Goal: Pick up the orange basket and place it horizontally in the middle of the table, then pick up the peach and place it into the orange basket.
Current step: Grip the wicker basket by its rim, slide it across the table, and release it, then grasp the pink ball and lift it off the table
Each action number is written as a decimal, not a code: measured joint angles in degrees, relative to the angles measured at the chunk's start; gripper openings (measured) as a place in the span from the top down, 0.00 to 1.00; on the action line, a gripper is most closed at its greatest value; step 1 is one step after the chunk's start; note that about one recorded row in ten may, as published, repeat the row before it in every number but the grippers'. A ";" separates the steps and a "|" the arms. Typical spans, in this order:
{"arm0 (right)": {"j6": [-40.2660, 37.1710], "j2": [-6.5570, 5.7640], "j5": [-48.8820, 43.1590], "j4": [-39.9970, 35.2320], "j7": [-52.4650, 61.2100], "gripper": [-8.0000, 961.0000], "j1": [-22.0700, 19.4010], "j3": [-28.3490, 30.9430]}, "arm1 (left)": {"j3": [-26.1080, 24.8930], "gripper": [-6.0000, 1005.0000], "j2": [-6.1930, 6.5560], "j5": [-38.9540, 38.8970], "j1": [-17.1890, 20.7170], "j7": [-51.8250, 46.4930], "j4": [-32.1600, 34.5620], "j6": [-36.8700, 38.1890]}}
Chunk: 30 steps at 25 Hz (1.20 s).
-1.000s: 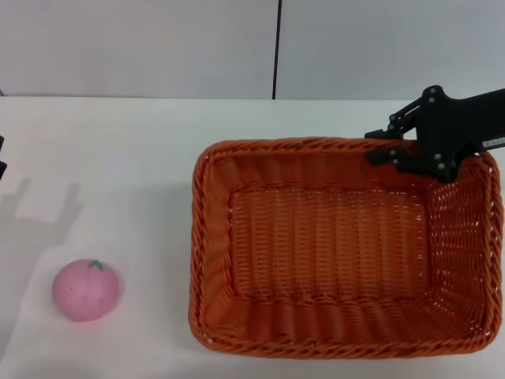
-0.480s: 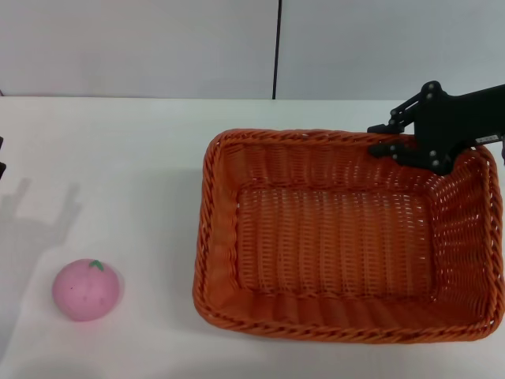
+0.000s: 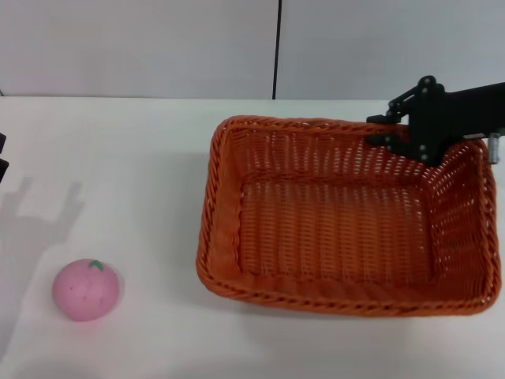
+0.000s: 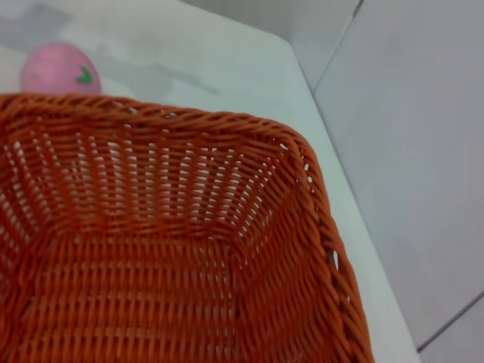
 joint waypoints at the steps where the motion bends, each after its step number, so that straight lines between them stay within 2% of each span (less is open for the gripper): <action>1: 2.07 0.66 -0.03 -0.19 -0.69 0.78 -0.09 -0.43 | -0.06 0.19 0.00 -0.02 -0.07 0.01 0.00 0.08; 8: 5.45 1.09 1.43 1.63 -2.32 0.77 0.61 -0.72 | -0.07 0.19 0.03 -0.06 -0.28 0.11 0.01 0.32; 15: 3.39 2.13 7.14 -0.35 -1.96 0.52 -0.73 0.13 | 0.30 0.19 0.37 -0.04 -0.81 -0.80 1.12 0.88; 16: 1.61 2.45 12.34 -1.58 -0.73 0.49 -2.56 1.00 | 1.59 0.19 0.79 -0.01 -1.01 -3.37 3.12 0.34; 17: 1.61 2.45 12.34 -1.58 -0.73 0.46 -2.56 1.00 | 1.59 0.19 0.79 -0.01 -1.01 -3.37 3.12 0.34; 19: -0.39 2.94 20.10 -2.95 0.46 0.41 -5.64 2.35 | 4.66 0.19 1.39 0.04 -1.67 -7.97 7.49 -1.61; 20: -1.23 3.24 24.26 -3.36 0.89 0.41 -7.36 2.91 | 4.66 0.19 1.39 0.04 -1.67 -7.97 7.49 -1.61; 21: -1.89 3.47 28.70 -3.45 1.15 0.41 -9.21 3.28 | 10.16 0.19 2.28 0.02 -2.92 -13.67 14.57 -5.22; 24: -3.38 3.78 41.07 -2.58 1.43 0.41 -14.82 3.04 | 15.79 0.19 2.86 0.04 -3.65 -18.44 21.07 -8.86; 25: -3.88 3.84 44.83 -1.84 1.44 0.41 -16.58 2.89 | 19.53 0.19 3.21 0.04 -3.82 -20.77 24.72 -11.14; 26: -5.42 3.91 50.78 0.56 1.42 0.41 -19.68 2.78 | 20.35 0.19 3.29 0.03 -3.83 -21.21 25.49 -11.73; 27: -5.42 3.91 50.78 0.56 1.42 0.41 -19.68 2.78 | 22.41 0.19 3.53 0.00 -3.84 -22.11 26.92 -12.68; 30: -9.30 3.86 57.87 5.10 1.15 0.41 -23.53 3.50 | 30.68 0.19 3.90 -0.01 -3.87 -24.75 31.49 -14.44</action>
